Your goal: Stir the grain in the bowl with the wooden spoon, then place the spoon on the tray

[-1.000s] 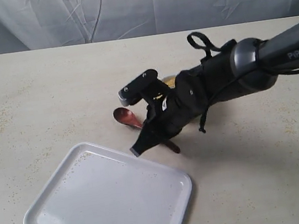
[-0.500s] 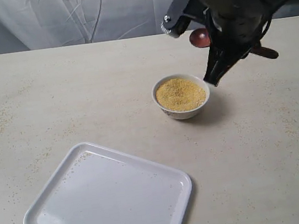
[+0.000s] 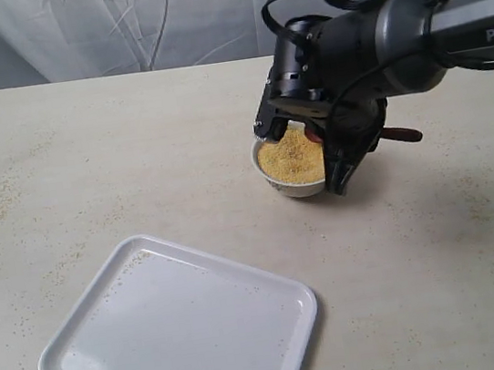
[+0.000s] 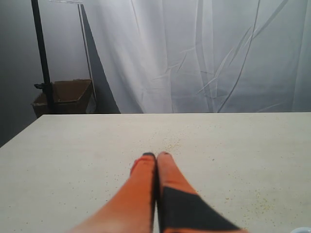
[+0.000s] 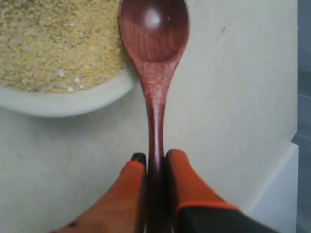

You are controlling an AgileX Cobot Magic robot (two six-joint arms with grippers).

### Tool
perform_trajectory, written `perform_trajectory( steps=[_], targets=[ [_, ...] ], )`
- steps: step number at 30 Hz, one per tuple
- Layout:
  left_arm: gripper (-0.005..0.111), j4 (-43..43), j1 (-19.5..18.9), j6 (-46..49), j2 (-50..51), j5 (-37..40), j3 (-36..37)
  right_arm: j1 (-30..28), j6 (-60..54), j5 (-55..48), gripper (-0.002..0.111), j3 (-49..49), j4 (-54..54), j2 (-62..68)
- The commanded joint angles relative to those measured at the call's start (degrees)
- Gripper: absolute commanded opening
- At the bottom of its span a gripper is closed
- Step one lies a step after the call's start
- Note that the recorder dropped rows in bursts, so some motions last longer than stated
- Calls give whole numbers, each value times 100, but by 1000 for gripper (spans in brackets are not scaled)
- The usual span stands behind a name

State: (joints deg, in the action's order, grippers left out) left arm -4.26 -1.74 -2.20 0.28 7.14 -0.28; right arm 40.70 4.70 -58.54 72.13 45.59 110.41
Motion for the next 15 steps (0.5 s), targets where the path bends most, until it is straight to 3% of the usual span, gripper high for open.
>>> perform_trajectory(
  steps=[1,15],
  targets=[
    [0,13,26,-26,-28,8,28,37,-14,156,0,9,90,87],
    [0,13,26,-26,-28,8,28,499,-158,5,0,9,41,315]
  ],
)
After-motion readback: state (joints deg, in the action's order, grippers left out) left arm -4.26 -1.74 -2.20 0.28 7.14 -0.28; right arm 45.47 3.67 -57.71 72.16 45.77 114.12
